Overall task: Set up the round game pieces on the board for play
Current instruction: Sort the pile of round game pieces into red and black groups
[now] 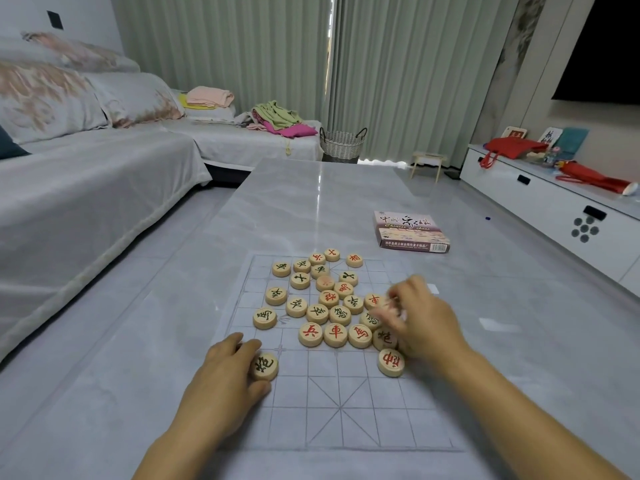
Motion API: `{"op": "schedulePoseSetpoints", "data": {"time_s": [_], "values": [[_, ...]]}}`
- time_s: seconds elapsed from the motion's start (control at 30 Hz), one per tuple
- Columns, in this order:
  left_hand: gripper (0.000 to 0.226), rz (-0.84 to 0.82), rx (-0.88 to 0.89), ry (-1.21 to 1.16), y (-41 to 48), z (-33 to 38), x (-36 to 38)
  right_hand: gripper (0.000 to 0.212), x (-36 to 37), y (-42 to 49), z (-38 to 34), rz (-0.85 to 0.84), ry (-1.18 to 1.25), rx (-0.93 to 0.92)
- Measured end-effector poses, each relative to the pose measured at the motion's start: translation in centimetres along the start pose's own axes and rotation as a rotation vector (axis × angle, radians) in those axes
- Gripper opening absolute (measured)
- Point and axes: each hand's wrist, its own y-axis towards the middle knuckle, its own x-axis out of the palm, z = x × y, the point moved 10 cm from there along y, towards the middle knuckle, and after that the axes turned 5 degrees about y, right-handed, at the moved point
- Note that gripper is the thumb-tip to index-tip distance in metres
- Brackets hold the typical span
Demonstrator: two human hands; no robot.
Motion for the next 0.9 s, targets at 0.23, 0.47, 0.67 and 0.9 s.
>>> {"op": "schedulePoseSetpoints", "data": {"time_s": [0.23, 0.47, 0.67, 0.9], "values": [[0.057, 0.0, 0.043, 0.1, 0.4, 1.4, 0.4, 0.042, 2.6, 1.7, 9.6, -0.144, -0.16, 0.246], [0.062, -0.011, 0.028, 0.082, 0.6, 1.0, 0.4, 0.037, -2.5, -0.1, 14.5, 0.118, 0.265, 0.474], [0.061, -0.011, 0.03, 0.009, 0.8, 1.9, 0.9, 0.018, -0.3, -2.5, 13.9, -0.115, 0.27, 0.505], [0.057, -0.02, 0.013, -0.029, 0.9, 1.2, 1.0, 0.019, -0.5, 0.1, 6.4, 0.01, 0.216, 0.246]]}}
